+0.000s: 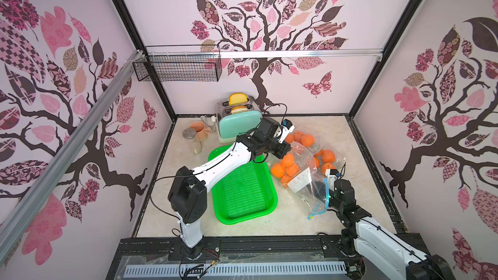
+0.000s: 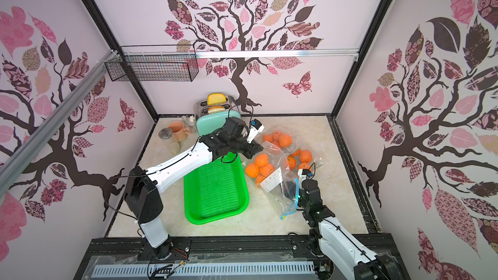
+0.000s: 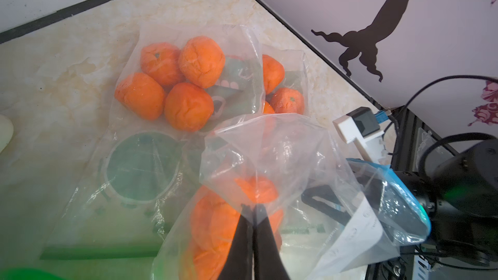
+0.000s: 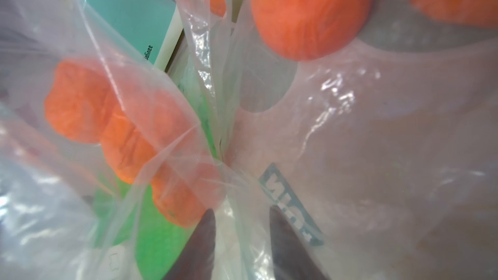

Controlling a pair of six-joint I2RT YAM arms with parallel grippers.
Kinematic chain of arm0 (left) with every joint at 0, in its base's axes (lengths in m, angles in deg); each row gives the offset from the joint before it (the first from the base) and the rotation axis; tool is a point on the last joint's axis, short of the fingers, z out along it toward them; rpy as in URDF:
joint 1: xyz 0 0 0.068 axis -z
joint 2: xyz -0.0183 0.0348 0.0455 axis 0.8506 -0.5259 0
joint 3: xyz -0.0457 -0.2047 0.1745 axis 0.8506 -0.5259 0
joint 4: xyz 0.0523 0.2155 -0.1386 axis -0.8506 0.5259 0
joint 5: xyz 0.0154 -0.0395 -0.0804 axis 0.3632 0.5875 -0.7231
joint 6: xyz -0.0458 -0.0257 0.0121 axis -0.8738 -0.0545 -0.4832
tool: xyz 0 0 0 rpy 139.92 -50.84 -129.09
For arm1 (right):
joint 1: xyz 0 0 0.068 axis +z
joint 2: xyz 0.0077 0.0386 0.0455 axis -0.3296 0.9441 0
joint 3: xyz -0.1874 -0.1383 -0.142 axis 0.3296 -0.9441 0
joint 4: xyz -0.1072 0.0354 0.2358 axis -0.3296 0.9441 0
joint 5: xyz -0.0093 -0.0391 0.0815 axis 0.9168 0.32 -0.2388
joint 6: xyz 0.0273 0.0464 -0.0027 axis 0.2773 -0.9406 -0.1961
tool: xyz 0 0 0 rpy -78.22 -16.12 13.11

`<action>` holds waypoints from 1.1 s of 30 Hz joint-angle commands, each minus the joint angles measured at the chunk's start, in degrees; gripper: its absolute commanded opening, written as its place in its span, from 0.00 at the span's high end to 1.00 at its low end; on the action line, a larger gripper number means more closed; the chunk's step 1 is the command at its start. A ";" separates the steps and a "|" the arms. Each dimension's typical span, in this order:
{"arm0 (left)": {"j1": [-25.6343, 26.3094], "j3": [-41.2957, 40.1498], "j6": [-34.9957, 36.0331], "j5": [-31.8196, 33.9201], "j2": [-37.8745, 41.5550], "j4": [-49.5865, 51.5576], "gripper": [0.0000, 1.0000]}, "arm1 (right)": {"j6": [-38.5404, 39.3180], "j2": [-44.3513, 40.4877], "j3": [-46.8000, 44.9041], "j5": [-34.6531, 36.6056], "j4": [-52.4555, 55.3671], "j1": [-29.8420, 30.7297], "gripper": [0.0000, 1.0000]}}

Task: Open the zip-top bag and take out the orange
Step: Adjust the zipper food storage bag at the center of the board.

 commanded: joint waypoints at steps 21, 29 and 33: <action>0.35 0.86 4.12 -2.03 2.63 0.38 1.00 | -0.17 -2.04 -0.68 -12.08 -10.12 0.20 0.71; 0.36 0.12 1.01 -5.87 5.66 -2.44 1.00 | -1.10 0.50 -2.21 -7.56 -8.72 0.20 0.90; 0.35 0.26 0.76 -6.87 7.80 -1.70 1.00 | -0.68 4.61 -1.94 -4.70 -7.72 0.20 0.93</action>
